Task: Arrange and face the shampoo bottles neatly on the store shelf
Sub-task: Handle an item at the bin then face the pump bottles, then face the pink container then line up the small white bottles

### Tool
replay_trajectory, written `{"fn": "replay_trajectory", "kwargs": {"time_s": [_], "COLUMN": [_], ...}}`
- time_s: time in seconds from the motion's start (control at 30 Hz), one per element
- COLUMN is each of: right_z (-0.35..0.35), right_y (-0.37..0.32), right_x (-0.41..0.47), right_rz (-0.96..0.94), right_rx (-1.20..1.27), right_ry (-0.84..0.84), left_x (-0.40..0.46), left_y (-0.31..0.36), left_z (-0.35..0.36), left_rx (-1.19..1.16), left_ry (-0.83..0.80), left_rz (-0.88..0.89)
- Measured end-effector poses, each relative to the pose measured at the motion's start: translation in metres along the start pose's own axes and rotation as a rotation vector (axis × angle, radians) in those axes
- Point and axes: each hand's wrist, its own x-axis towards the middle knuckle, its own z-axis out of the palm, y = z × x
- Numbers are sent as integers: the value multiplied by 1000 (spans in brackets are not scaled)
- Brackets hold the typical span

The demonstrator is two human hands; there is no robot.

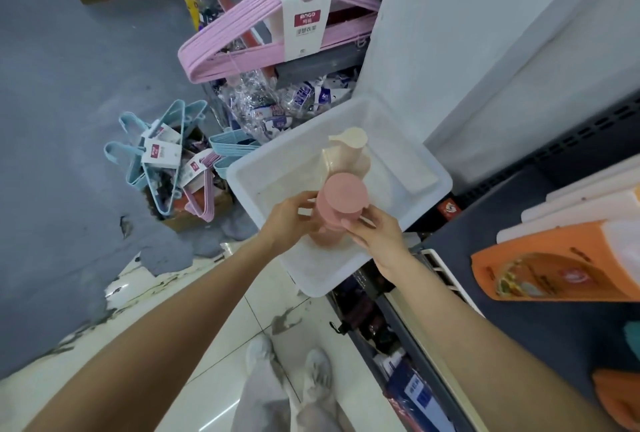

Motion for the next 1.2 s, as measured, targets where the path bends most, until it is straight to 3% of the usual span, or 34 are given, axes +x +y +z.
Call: {"fn": "replay_trajectory", "kwargs": {"time_s": [0.13,0.27,0.43,0.6,0.73,0.9,1.2], "right_z": [4,5,3,-8,-12,-24,-75], "right_y": [7,4,-5,-15,-22,-18,32], "right_x": [-3,-10,-29,-63,-101,-168,-324], "right_rz": [-40,-64,-73,-152,-283,-484,-451], "right_rx": [-132,-259,-372,-491,-653,-890,-1027], "right_ry": [67,105,98,61,49,83,373], "left_x": [-9,-24,-46,-77,-111,-167,-271], "left_y": [-1,10,25,43,60,78,108], "left_z": [-4,5,13,13,20,25,83], "left_rx": [11,-44,126,120,195,479,643], "left_ry": [-21,84,187,225,252,199,6], "left_rz": [-3,-71,-137,-225,-86,126,455]}}
